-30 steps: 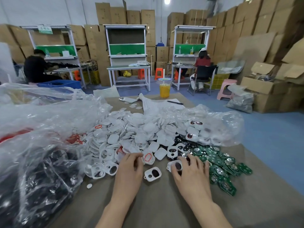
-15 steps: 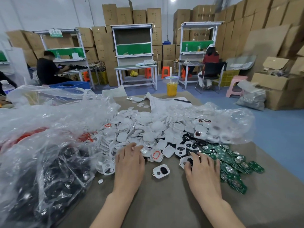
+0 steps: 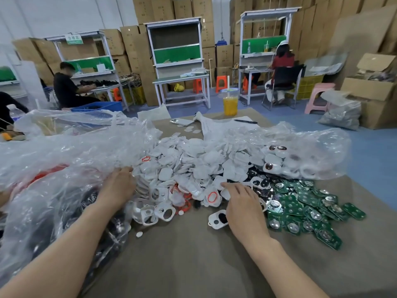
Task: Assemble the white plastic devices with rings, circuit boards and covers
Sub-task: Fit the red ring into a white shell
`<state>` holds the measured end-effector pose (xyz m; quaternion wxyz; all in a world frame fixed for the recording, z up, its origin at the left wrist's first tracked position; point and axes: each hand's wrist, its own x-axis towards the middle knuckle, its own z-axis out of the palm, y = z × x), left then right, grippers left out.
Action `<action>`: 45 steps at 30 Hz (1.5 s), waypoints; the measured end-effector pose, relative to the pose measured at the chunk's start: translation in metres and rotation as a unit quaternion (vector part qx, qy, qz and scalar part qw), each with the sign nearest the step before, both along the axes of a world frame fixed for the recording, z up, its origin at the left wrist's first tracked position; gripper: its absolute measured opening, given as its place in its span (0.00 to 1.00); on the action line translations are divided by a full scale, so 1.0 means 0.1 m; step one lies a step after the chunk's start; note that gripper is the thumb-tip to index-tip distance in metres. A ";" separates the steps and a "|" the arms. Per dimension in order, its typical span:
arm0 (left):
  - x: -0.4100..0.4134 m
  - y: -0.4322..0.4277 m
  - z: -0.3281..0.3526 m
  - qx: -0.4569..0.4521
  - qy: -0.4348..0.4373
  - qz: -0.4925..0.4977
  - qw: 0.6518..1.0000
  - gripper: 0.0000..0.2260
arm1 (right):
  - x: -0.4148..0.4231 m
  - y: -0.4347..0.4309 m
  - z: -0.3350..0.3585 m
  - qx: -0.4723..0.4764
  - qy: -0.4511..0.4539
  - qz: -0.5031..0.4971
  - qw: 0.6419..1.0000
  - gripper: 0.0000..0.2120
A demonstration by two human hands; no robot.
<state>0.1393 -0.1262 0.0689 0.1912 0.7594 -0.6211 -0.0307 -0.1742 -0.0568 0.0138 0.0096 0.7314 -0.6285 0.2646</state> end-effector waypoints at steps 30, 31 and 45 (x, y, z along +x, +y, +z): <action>-0.10 0.73 0.18 -0.127 -0.024 -0.159 0.979 0.07 | -0.02 0.00 -0.02 0.011 -0.057 -0.042 0.997 0.26; -0.13 0.83 0.18 -0.089 -0.033 -0.171 0.981 0.08 | -0.02 0.01 -0.01 0.009 -0.054 -0.039 0.998 0.25; -0.33 1.13 -0.08 0.145 -0.150 -0.184 0.960 0.08 | -0.03 0.18 0.09 -0.004 -0.057 -0.002 0.998 0.23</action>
